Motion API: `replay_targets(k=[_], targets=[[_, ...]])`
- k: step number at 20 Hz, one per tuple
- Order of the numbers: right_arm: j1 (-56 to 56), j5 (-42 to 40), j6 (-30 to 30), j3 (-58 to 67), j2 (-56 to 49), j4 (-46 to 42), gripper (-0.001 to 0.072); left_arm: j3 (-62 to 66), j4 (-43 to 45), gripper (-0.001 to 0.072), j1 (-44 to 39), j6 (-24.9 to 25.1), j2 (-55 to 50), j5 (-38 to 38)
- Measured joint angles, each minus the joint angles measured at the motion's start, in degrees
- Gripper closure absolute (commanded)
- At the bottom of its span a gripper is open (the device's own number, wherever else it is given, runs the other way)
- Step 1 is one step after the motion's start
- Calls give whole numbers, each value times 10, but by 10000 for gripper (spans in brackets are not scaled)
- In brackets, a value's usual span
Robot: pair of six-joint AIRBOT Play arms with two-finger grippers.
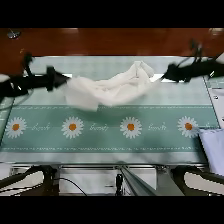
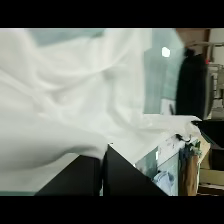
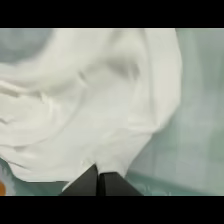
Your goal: Fold the shirts.
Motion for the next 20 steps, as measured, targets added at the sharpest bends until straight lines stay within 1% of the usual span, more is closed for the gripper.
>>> replay_targets(k=[2,3,4,6,8,11,13,16,20], targets=[[1,17,26,173,1,-34,688,129,-14,682,4,-1,18,-7],[1,29,39,250,7,-55,688,199,-12,681,8,-11,28,-12],[1,36,49,306,18,-70,688,263,0,682,12,-29,37,-14],[2,49,61,372,66,-90,688,390,55,682,26,-79,60,-18],[2,57,64,384,137,-108,688,483,128,682,38,-116,92,-26],[2,63,64,362,253,-146,688,546,253,682,50,-151,165,-31],[2,74,69,349,323,-174,688,556,332,681,54,-170,221,-47],[2,106,77,340,396,-195,688,557,432,682,54,-188,302,-73],[2,187,87,328,433,-223,688,516,498,681,43,-199,383,-94]])
